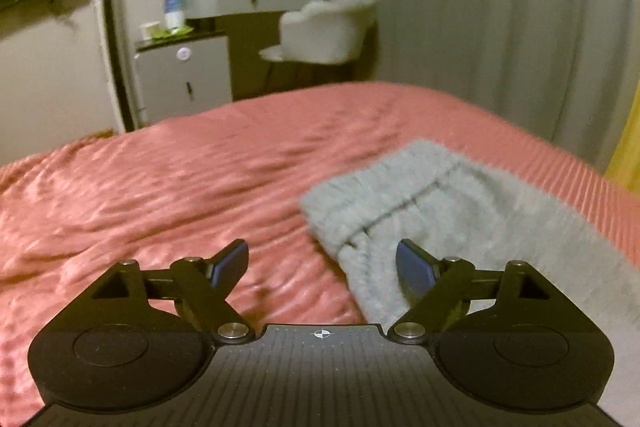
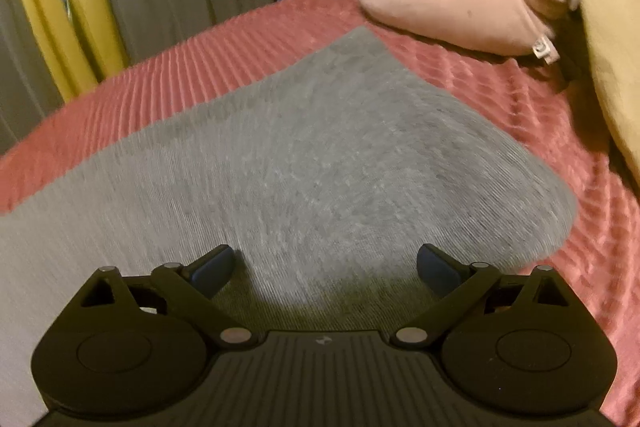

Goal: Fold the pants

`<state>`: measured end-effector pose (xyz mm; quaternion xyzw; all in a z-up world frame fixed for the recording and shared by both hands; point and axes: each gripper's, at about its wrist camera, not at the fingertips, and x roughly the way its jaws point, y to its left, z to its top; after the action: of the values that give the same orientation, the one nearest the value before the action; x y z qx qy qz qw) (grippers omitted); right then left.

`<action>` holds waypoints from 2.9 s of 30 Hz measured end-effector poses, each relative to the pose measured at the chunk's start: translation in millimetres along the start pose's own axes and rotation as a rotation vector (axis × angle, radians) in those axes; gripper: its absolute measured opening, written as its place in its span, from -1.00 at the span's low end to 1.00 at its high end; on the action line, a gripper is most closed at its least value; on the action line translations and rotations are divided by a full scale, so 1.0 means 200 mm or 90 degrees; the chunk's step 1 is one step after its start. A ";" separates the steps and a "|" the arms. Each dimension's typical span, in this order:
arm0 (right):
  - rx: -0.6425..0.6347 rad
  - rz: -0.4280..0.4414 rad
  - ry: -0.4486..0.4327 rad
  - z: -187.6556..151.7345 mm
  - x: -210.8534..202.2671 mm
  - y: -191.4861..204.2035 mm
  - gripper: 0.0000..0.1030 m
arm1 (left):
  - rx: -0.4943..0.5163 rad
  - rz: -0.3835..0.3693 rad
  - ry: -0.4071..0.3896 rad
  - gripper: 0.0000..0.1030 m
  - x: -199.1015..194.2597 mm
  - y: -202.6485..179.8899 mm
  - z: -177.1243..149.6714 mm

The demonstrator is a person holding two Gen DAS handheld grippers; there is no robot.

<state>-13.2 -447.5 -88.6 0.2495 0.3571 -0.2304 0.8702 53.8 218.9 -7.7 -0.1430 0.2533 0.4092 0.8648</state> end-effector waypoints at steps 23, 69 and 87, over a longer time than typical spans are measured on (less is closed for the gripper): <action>0.486 0.200 -0.051 -0.07 -0.03 -0.85 -0.05 | -0.033 -0.174 0.054 0.84 -0.42 -0.02 -0.09; -0.381 0.441 -0.007 -0.51 -0.36 1.38 -0.74 | -0.076 -0.208 0.089 0.86 -0.40 0.03 -0.10; -0.046 0.532 0.098 -0.35 -0.38 0.87 0.18 | 0.067 -0.329 0.134 0.86 -0.39 -0.18 -0.18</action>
<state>4.3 -254.0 -29.7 0.3585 0.2968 0.1740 0.8678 27.2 129.9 6.8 -0.1994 0.3182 0.1444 0.9155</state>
